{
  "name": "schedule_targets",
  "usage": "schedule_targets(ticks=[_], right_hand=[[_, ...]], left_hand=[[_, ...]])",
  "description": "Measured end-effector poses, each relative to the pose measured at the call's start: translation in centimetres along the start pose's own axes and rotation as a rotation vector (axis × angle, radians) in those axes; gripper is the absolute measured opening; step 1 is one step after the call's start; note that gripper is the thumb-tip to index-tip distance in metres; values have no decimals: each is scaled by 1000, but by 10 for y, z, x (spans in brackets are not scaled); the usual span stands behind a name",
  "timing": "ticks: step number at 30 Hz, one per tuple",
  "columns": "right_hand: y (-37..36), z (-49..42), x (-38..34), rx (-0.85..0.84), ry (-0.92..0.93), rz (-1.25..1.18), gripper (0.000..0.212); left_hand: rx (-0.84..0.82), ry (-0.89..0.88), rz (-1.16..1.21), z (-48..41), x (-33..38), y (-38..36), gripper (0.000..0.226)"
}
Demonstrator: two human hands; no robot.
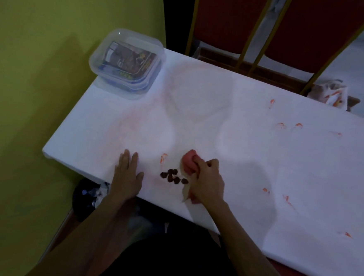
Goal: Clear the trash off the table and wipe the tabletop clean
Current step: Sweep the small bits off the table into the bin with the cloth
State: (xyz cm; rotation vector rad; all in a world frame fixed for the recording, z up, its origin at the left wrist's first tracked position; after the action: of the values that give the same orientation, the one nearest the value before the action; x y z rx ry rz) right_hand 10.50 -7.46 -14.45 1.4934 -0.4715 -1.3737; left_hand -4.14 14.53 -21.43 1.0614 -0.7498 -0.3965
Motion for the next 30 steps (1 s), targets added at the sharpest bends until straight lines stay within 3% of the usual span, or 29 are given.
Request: schedule_targets(ticks=[5,8,14,19,24,30], right_hand=[[16,-10,30,111,-131,-7,43],[-2,-3,21,26,-112,38,35],[-30,16,-15,-210,43,13,46],[15,17,5,-12,-21,-123,44],[9,36,36,-118,-47,285,63],[1,87,-28,-29,67,264,65]], left_hand=[[99,-36,22,34,4,-12,67],[103,-17,25,45,6,-19,68],[90,-13,55,56,10,-20,69],[118,-55,68,63,9,-13,66],[68,-115,81,66,6,-12,68],[4,13,388,90,-11,-7,52]])
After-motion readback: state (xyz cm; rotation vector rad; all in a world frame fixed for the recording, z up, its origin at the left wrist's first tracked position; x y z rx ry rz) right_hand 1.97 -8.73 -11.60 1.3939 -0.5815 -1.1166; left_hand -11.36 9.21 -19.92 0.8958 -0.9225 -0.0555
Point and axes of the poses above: each hand's wrist, its own z-axis away from the middle knuckle, its own y-axis out of the back of the hand, x = y × z, the point moved 8 cm from there along -z, towards the middle knuckle, and after that the axes turned 8 degrees about x, right-handed, at the moved point
